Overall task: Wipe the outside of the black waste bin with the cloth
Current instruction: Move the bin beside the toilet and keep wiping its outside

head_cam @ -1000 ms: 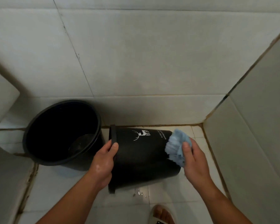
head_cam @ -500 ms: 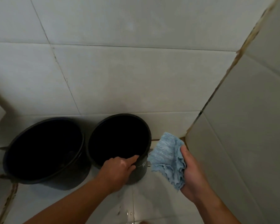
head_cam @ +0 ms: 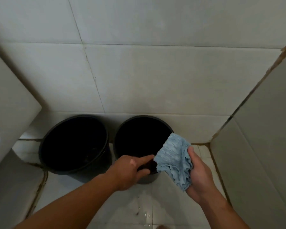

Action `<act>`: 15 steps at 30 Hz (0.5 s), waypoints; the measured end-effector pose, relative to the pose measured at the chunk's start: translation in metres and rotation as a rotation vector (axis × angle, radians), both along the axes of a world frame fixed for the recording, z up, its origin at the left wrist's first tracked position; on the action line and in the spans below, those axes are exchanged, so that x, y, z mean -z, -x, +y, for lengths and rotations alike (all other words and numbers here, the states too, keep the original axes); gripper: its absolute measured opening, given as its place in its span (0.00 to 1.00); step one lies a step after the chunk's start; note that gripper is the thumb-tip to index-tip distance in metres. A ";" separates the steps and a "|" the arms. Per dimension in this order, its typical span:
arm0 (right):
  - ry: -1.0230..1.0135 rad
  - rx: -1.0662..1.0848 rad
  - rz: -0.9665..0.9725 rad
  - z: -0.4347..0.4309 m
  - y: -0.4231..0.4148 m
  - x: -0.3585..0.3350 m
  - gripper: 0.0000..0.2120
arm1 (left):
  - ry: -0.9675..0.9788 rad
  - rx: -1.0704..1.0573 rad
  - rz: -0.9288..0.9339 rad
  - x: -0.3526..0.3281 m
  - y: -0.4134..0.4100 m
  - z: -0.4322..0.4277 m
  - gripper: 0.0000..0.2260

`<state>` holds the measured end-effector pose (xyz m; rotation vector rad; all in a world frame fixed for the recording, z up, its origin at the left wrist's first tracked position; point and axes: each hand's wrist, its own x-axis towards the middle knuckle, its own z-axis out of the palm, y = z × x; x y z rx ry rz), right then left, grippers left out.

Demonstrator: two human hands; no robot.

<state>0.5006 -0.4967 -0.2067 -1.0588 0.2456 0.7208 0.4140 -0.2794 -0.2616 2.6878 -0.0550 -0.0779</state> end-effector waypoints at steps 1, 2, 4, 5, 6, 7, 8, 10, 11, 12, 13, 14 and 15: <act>-0.005 -0.018 0.008 0.004 0.002 -0.004 0.22 | 0.029 -0.082 -0.049 -0.010 0.009 0.012 0.27; -0.009 -0.042 0.011 0.010 0.006 -0.010 0.21 | 0.024 -0.189 -0.116 -0.017 0.018 0.029 0.27; -0.026 -0.109 0.009 0.027 0.015 -0.025 0.20 | -0.042 -0.425 -0.194 -0.032 0.042 0.070 0.26; -0.040 -0.149 0.009 0.037 0.021 -0.033 0.19 | -0.083 -0.535 -0.142 -0.037 0.056 0.089 0.26; -0.051 -0.185 0.007 0.048 0.029 -0.039 0.19 | -0.124 -0.618 -0.026 -0.037 0.068 0.105 0.28; -0.050 -0.215 0.000 0.057 0.035 -0.044 0.20 | -0.144 -0.654 0.116 -0.035 0.080 0.116 0.29; -0.040 -0.238 -0.009 0.065 0.041 -0.047 0.19 | -0.138 -0.642 0.241 -0.030 0.090 0.123 0.30; -0.020 -0.266 -0.023 0.079 0.051 -0.049 0.19 | -0.111 -0.595 0.365 -0.017 0.104 0.128 0.29; -0.015 -0.277 -0.019 0.084 0.055 -0.049 0.19 | -0.101 -0.588 0.378 -0.010 0.105 0.129 0.27; -0.006 -0.278 -0.011 0.089 0.058 -0.048 0.19 | -0.099 -0.581 0.370 -0.004 0.104 0.129 0.26; 0.009 -0.276 -0.008 0.093 0.060 -0.046 0.19 | -0.111 -0.568 0.363 0.001 0.101 0.129 0.25; 0.024 -0.269 -0.010 0.097 0.062 -0.043 0.19 | -0.136 -0.543 0.361 0.005 0.097 0.128 0.24; 0.038 -0.260 -0.015 0.101 0.064 -0.040 0.19 | -0.170 -0.512 0.368 0.008 0.092 0.127 0.24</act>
